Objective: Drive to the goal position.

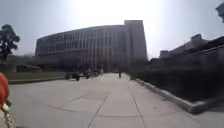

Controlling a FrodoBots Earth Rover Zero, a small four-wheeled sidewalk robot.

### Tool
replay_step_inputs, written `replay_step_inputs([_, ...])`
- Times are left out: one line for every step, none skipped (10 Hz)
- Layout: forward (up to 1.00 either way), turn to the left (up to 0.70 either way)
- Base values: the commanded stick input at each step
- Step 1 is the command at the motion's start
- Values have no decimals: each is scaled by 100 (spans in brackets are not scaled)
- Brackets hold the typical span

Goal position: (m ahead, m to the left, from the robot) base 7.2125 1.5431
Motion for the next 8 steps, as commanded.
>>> replay_step_inputs([70, 0])
replay_step_inputs([70, 0])
replay_step_inputs([70, 0])
replay_step_inputs([70, 0])
replay_step_inputs([70, 0])
replay_step_inputs([70, 0])
replay_step_inputs([70, 0])
replay_step_inputs([70, 0])
